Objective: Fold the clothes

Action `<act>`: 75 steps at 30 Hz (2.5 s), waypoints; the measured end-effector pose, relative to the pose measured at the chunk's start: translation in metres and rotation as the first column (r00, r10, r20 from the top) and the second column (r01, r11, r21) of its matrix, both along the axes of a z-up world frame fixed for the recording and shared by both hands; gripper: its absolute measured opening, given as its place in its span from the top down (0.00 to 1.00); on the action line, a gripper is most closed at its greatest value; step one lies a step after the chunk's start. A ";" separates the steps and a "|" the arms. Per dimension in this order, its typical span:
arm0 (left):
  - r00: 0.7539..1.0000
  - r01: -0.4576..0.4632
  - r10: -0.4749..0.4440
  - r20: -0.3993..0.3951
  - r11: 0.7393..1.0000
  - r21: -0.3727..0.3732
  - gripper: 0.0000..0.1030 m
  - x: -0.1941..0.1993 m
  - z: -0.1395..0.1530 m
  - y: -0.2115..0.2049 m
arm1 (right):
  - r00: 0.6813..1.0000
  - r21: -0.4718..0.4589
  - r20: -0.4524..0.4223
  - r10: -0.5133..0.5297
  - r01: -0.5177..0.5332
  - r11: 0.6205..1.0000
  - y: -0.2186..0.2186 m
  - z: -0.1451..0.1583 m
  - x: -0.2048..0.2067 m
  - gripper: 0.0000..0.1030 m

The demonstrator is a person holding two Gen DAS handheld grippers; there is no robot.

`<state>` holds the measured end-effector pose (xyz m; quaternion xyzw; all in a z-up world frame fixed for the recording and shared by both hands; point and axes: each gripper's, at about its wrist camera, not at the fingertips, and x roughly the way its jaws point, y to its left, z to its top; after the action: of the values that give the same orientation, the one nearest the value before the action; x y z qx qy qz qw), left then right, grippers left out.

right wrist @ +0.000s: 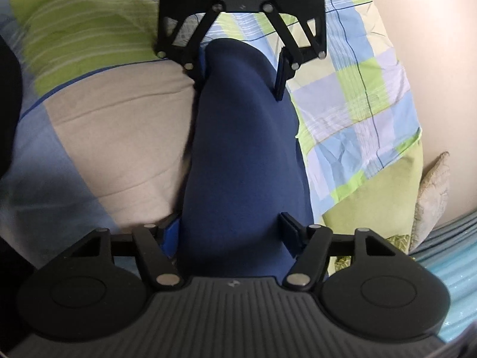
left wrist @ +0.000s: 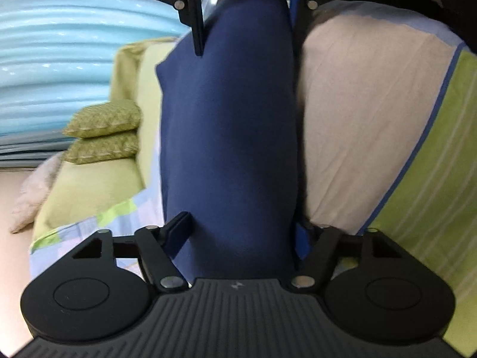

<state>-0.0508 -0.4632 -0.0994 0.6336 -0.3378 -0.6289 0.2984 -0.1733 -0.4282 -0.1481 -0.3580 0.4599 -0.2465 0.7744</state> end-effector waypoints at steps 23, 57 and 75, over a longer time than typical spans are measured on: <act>0.929 -0.315 0.321 -0.186 0.947 0.059 0.61 0.007 0.100 -0.003 | 0.973 0.293 0.044 0.226 -0.229 0.928 -0.060 0.122 -0.012 0.71; 0.188 -0.884 0.749 -0.636 0.411 0.223 0.40 -0.010 0.134 0.185 | 0.803 0.303 0.431 0.411 -0.558 0.773 -0.047 0.065 -0.049 0.50; -0.594 -0.539 0.517 -0.616 0.313 0.782 0.58 0.220 0.056 0.119 | 0.824 0.910 0.401 -0.401 -0.309 0.276 -0.232 0.007 0.063 0.49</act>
<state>0.1689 -0.3445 -0.0436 0.0574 0.4148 -0.5326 0.7355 -0.1099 -0.6603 -0.1414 0.2868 0.2719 -0.0364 0.9179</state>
